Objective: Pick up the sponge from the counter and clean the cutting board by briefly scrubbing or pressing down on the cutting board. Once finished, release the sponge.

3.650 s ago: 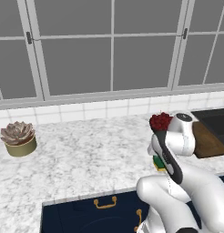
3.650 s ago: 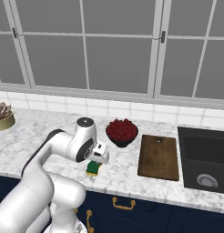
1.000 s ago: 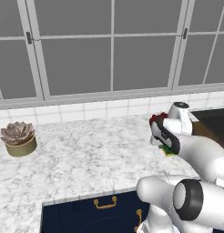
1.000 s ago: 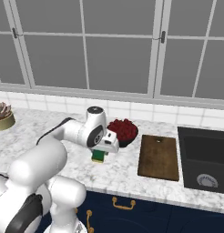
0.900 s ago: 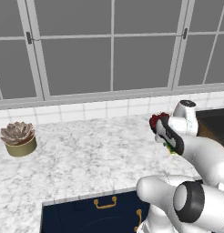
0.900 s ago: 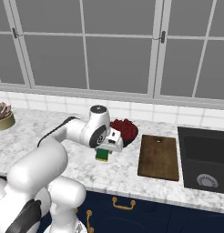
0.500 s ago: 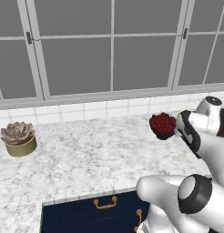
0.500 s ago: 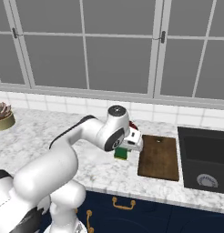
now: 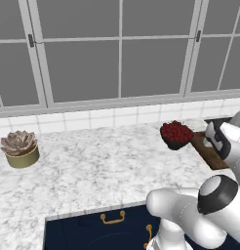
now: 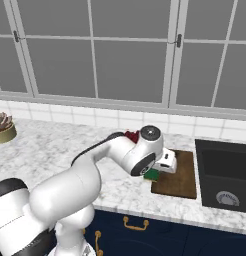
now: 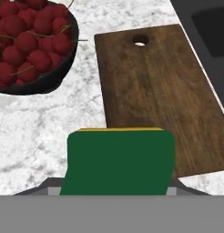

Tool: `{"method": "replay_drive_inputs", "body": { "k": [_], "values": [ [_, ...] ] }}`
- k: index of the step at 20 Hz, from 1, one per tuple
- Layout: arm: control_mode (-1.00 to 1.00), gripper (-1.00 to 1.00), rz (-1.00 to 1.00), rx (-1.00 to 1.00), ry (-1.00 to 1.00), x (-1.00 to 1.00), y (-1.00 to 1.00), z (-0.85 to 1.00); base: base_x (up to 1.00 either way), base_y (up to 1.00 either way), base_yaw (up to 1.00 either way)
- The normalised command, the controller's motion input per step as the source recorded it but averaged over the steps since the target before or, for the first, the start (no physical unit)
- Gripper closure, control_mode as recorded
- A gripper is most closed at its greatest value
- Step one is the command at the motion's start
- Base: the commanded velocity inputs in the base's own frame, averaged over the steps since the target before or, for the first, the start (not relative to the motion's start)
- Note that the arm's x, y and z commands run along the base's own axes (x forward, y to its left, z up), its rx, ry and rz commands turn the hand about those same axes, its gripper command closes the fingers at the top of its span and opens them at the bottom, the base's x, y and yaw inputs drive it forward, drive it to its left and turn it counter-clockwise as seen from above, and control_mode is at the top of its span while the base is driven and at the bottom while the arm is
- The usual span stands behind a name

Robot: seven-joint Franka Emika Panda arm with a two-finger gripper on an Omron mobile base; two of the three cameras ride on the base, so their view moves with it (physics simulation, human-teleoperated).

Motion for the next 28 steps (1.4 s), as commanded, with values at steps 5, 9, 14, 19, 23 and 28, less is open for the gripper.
{"method": "replay_drive_inputs", "body": {
  "k": [5,9,14,19,23,28],
  "values": [
    [-1.00,1.00,0.00,0.00,0.00,0.10,-0.10,-0.11,0.00,0.00,0.00],
    [-1.00,1.00,0.00,0.00,0.00,0.10,-0.42,-0.53,0.00,0.00,0.00],
    [-1.00,1.00,0.00,0.00,-0.01,0.00,-0.28,-0.26,0.00,0.00,0.00],
    [-1.00,1.00,0.00,0.00,-0.04,0.01,-0.01,-0.25,0.00,0.00,0.00],
    [-1.00,1.00,0.00,0.00,-0.07,0.04,0.00,-0.23,0.00,0.00,0.00],
    [-1.00,1.00,0.00,0.00,-0.01,0.20,0.01,-0.16,0.00,0.00,0.00]
  ]
}}
